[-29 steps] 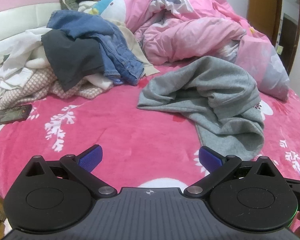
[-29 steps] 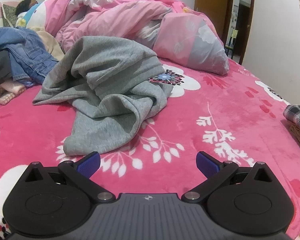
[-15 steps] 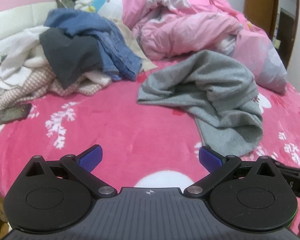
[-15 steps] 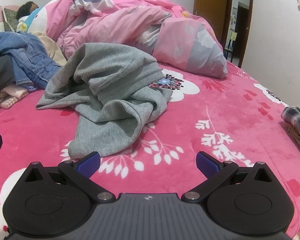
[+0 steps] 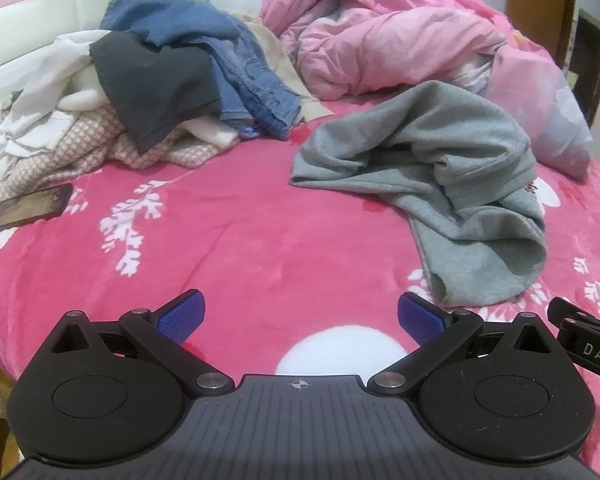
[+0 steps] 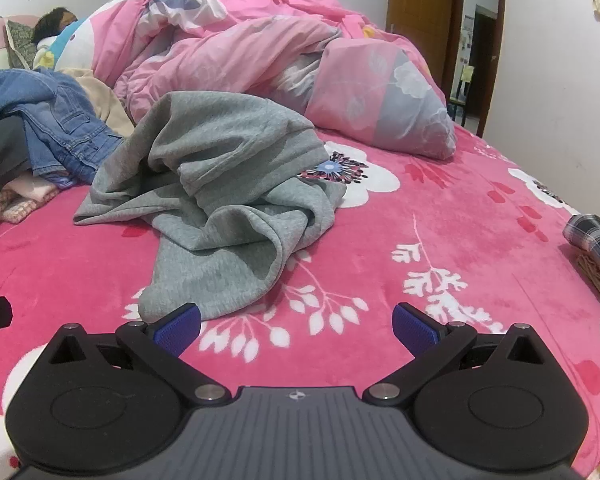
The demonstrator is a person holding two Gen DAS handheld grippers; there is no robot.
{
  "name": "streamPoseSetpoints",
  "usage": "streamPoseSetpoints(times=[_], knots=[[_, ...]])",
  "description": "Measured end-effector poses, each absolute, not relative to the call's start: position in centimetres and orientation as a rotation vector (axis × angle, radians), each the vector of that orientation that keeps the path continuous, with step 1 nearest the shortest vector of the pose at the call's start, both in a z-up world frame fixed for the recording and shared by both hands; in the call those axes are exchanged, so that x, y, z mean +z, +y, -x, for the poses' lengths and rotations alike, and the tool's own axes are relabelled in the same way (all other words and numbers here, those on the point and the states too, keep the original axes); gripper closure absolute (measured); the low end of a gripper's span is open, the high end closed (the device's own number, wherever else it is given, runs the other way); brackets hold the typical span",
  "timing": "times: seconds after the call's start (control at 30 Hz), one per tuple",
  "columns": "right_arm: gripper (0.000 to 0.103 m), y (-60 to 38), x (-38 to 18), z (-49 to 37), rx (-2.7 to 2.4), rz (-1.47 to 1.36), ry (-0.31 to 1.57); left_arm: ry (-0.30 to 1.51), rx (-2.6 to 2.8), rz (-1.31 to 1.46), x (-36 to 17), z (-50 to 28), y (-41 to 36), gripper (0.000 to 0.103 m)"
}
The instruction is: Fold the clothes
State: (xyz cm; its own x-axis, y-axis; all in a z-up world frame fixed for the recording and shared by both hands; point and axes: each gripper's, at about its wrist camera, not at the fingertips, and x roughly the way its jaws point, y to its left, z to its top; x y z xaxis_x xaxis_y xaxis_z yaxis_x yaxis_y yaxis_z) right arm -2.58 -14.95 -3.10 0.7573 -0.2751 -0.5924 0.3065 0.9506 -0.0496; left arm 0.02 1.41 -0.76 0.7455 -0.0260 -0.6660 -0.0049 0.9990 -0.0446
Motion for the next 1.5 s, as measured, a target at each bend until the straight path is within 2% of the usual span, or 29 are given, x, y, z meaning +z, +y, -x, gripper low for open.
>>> streamPoseSetpoints(times=[0.63,1.5], knots=[[0.0,-14.5,-2.69,2.44,-0.31,-0.05,0.626,0.647,0.005,0.023,0.03,0.7,1.01,0.0],[0.0,-14.53,-2.73,2.77,-0.305,-0.063,0.628,0.663,0.003,-0.001,-0.53,0.82,0.93,0.0]])
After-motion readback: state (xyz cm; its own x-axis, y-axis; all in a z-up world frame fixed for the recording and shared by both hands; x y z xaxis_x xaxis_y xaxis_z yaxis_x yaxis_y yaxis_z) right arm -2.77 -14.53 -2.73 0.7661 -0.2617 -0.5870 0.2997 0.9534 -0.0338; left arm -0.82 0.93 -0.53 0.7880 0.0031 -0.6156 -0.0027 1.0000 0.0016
